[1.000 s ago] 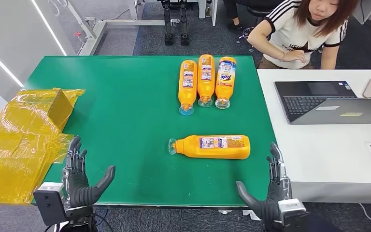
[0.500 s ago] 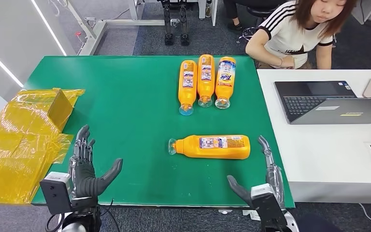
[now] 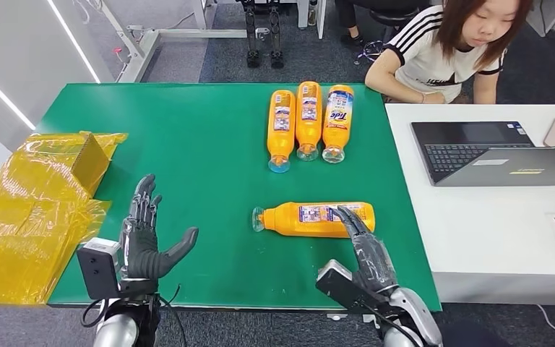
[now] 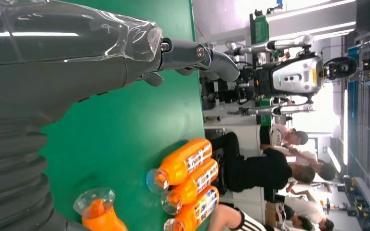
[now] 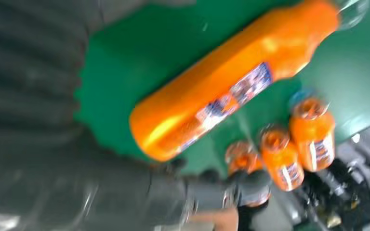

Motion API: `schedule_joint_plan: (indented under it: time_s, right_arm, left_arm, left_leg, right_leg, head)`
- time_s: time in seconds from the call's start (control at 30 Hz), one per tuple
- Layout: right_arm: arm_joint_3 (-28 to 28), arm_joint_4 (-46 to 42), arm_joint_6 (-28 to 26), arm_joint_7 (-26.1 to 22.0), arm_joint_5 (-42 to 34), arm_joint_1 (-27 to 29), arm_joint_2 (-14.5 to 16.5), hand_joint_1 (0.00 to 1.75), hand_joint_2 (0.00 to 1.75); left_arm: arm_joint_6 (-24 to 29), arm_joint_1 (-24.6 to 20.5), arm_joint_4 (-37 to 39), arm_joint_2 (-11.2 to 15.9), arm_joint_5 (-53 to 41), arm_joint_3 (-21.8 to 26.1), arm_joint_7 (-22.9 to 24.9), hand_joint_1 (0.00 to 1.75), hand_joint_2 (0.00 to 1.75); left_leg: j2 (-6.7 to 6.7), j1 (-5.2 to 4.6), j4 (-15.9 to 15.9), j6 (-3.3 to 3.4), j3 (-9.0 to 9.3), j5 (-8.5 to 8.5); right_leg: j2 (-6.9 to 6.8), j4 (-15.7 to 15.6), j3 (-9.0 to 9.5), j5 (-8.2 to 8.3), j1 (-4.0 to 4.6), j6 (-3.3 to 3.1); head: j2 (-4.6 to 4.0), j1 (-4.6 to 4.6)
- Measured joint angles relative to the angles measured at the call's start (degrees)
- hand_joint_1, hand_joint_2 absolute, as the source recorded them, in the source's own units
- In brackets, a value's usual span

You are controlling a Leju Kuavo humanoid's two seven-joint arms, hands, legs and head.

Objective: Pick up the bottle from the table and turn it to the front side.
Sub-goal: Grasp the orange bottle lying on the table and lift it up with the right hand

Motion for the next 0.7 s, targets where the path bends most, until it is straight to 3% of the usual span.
schedule_joint_plan:
  time_s: [0.2, 0.4, 0.53, 0.7]
  right_arm:
    - [5.57, 7.40, 5.72, 4.30, 2.31, -6.09, -4.85, 0.00, 1.75]
    - [11.00, 13.41, 6.61, 6.20, 1.86, -12.29, -8.14, 0.00, 1.75]
    - [13.12, 15.57, 3.57, 5.18, 1.58, -15.44, -9.10, 0.00, 1.75]
    - [13.87, 15.96, -3.51, -0.39, -1.07, -17.29, -9.19, 0.00, 1.75]
  left_arm:
    - [-1.38, -2.17, 2.90, 0.09, 1.34, -0.83, 0.62, 0.00, 1.75]
    - [-1.81, -3.80, 5.12, 0.32, 2.38, -1.24, 1.02, 0.00, 1.75]
    - [-0.92, -4.25, 5.73, 0.54, 2.35, -1.29, 0.58, 0.00, 1.75]
    - [0.76, -4.81, 6.35, 0.91, 2.27, -1.52, -0.66, 0.00, 1.75]
  left_leg:
    - [0.02, 0.00, 0.01, 0.00, 0.01, 0.01]
    - [0.03, 0.00, 0.01, -0.01, 0.01, 0.02]
    - [0.03, 0.00, 0.02, -0.01, 0.01, 0.03]
    - [0.02, 0.00, 0.02, -0.01, 0.01, 0.03]
  right_leg:
    - [0.02, 0.00, 0.00, 0.03, 0.00, 0.00]
    - [0.05, 0.01, -0.01, 0.03, 0.00, -0.01]
    - [0.05, 0.01, -0.02, 0.04, 0.00, -0.01]
    - [0.03, 0.01, -0.02, 0.03, 0.00, -0.01]
  head:
    - [0.00, 0.00]
    - [0.00, -0.01]
    - [0.00, 0.00]
    - [0.00, -0.01]
